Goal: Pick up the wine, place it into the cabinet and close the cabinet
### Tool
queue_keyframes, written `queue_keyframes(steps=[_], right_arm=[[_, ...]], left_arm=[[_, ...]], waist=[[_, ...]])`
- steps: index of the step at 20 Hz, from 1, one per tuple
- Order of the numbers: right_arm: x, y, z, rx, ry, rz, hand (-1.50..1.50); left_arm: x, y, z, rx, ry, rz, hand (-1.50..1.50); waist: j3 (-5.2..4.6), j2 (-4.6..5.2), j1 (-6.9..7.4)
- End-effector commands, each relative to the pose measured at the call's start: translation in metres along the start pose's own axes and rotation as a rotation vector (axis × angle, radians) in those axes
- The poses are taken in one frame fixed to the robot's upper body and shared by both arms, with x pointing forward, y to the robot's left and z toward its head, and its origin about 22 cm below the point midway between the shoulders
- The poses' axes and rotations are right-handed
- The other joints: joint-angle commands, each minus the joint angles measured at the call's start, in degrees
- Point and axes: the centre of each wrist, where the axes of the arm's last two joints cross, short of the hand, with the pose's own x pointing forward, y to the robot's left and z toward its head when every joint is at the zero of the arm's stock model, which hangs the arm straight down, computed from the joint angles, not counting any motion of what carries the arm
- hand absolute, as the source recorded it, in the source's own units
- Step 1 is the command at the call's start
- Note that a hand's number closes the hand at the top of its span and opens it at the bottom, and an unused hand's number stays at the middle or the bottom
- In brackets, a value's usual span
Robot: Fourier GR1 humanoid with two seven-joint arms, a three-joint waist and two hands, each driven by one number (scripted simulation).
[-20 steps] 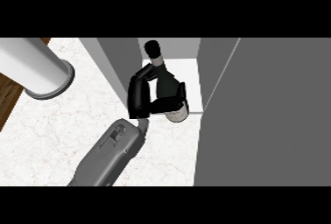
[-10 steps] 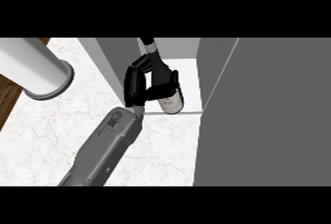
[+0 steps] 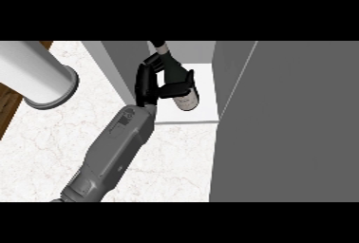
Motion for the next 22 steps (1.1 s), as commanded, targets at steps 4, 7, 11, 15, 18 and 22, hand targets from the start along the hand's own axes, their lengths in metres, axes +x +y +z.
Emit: queue_keyframes(steps=[4, 7, 11, 15, 18, 22], right_arm=[[0.022, 0.005, 0.015, 0.054, -0.057, -0.027, -1.5], [0.016, 0.005, 0.014, 0.044, -0.056, -0.048, -1.5], [0.014, 0.001, 0.015, 0.042, -0.077, -0.033, -1.5], [0.001, -0.001, 0.022, 0.044, -0.065, -0.052, -1.5], [0.002, 0.016, 0.019, 0.067, -0.067, -0.059, -1.5], [0.007, 0.007, 0.024, 0.06, -0.068, -0.048, -1.5]], left_arm=[[0.0, -0.002, -0.02, 0.037, -0.052, -0.057, 1.5], [0.005, -0.006, -0.03, 0.053, -0.094, -0.085, 1.5], [0.004, -0.003, -0.037, 0.076, -0.096, -0.102, 1.5], [0.002, 0.004, -0.042, 0.079, -0.1, -0.089, 1.5], [-0.003, 0.002, -0.04, 0.115, -0.05, -0.047, 1.5], [-0.008, 0.021, -0.042, 0.161, -0.013, 0.036, 1.5]], waist=[[-0.02, 0.18, -0.25], [-0.01, 0.31, -0.72], [0.01, 0.33, -0.62], [0.04, 0.36, -0.73], [-0.02, 0.61, -1.4], [-0.01, 0.67, -1.6]])
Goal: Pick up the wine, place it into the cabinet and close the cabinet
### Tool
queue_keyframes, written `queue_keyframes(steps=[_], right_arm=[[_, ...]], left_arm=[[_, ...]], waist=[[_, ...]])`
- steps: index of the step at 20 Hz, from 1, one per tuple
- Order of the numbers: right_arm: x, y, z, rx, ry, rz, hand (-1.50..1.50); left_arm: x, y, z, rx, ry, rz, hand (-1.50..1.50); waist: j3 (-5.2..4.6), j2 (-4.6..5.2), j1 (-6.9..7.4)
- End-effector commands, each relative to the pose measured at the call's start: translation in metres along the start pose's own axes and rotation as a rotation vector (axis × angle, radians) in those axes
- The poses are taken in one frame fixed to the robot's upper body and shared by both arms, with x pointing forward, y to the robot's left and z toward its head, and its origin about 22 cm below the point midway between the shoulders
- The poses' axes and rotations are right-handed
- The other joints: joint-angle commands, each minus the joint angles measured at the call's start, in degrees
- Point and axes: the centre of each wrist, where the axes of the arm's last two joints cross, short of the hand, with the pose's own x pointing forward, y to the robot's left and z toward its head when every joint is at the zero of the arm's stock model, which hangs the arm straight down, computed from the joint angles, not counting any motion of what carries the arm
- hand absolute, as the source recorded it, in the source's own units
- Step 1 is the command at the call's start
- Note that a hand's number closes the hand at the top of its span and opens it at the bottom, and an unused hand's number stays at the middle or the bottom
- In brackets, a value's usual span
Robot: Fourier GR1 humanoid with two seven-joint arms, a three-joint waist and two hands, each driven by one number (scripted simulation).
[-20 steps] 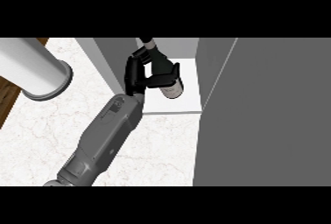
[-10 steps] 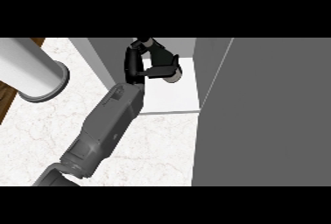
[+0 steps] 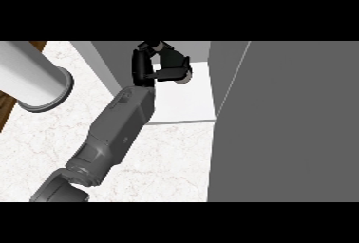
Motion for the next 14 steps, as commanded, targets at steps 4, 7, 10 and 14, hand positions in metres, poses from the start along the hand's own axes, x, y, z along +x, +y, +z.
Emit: queue_keyframes(steps=[4, 7, 10, 14], right_arm=[[0.019, 0.008, 0.012, 0.028, -0.049, -0.019, -1.5], [0.007, 0.0, 0.012, 0.007, -0.039, -0.022, -1.5], [0.022, 0.006, 0.007, 0.034, -0.063, -0.005, -1.5], [0.013, 0.005, 0.006, 0.008, -0.041, -0.016, -1.5]], left_arm=[[-0.003, 0.006, -0.005, 0.05, 0.072, 0.111, 1.5], [-0.008, 0.02, -0.006, 0.057, 0.048, 0.104, 1.5], [-0.009, 0.023, -0.007, 0.061, 0.057, 0.087, 1.5], [-0.025, 0.021, 0.011, 0.055, 0.062, 0.062, 1.5]], waist=[[-0.08, 0.5, -0.74], [-0.01, 0.23, 0.15], [-0.08, 0.54, -0.56], [-0.06, 0.4, -0.08]])
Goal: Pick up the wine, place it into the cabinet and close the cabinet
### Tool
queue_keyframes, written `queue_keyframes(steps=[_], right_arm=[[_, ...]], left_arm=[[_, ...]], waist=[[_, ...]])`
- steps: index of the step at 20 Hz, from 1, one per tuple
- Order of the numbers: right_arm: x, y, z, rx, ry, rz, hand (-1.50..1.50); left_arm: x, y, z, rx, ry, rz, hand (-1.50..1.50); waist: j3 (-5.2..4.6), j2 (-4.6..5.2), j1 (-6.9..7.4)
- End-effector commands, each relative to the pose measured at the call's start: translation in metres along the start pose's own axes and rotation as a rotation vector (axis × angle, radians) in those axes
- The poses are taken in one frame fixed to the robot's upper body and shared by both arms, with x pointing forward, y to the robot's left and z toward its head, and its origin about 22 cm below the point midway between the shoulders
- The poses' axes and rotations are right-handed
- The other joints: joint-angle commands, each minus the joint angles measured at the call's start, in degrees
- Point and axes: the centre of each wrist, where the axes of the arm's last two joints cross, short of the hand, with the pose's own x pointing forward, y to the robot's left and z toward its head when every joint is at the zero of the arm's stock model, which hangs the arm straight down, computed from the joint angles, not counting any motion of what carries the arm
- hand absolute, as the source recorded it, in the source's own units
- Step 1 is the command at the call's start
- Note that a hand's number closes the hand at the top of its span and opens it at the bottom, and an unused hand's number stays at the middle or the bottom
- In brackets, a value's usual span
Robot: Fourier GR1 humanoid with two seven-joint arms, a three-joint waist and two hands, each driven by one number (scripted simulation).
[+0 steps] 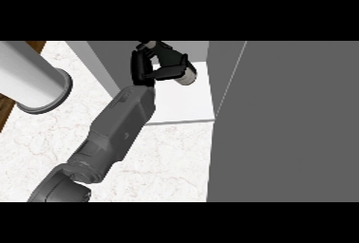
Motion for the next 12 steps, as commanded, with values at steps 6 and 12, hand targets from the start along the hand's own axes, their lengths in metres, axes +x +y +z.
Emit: queue_keyframes(steps=[6, 12], right_arm=[[0.015, -0.002, 0.008, 0.009, -0.043, 0.012, -1.5], [0.01, 0.003, -0.004, 0.02, -0.035, 0.001, -1.5]], left_arm=[[-0.01, 0.018, 0.001, 0.043, 0.042, -0.088, -1.5], [-0.011, 0.028, -0.001, 0.06, 0.041, -0.153, -1.5]], waist=[[-0.3, 0.52, -0.01], [-0.35, 1.04, -0.64]])
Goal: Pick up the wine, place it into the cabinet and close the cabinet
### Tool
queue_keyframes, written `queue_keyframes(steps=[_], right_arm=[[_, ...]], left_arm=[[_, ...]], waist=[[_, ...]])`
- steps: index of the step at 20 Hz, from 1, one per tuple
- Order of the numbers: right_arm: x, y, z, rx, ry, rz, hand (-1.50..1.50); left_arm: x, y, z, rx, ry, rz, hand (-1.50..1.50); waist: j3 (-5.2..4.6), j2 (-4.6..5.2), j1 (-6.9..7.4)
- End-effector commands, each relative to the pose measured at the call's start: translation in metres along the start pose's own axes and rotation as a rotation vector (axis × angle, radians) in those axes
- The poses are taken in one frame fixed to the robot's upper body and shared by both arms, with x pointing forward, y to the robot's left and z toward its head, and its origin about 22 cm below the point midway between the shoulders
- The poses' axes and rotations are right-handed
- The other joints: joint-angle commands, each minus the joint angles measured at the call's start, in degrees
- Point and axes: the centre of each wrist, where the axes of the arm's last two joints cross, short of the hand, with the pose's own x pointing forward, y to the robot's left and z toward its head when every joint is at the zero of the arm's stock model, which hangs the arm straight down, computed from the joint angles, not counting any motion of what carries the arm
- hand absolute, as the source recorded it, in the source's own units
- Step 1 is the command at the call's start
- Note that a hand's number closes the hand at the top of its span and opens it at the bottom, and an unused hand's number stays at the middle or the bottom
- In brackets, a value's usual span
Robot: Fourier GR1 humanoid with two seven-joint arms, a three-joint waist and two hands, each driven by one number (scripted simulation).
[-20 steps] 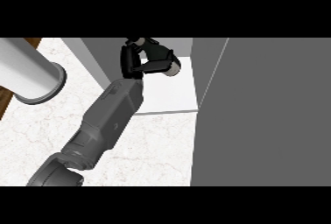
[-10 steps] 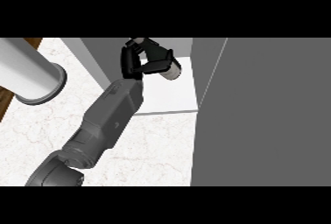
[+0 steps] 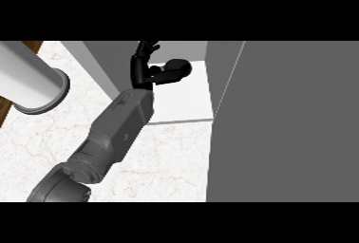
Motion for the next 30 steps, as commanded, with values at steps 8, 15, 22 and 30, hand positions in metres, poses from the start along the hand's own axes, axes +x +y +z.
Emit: queue_keyframes(steps=[8, 15, 22, 30], right_arm=[[0.008, -0.009, 0.007, -0.009, -0.015, 0.018, -1.5], [0.01, 0.002, 0.017, 0.028, 0.0, -0.013, -1.5], [0.012, 0.003, 0.005, 0.033, -0.036, -0.015, -1.5], [0.015, -0.002, 0.018, 0.023, -0.025, -0.008, -1.5]], left_arm=[[-0.022, 0.016, 0.014, 0.019, 0.017, -0.116, -1.5], [-0.021, 0.032, 0.005, 0.05, -0.018, -0.071, -1.5], [-0.029, 0.034, 0.012, 0.007, -0.043, -0.053, -1.5], [-0.039, 0.041, 0.021, -0.05, -0.038, 0.013, -1.5]], waist=[[-0.21, 0.51, -0.26], [-0.22, 0.24, -0.09], [-0.28, 0.86, -0.91], [-0.21, 0.13, 0.23]])
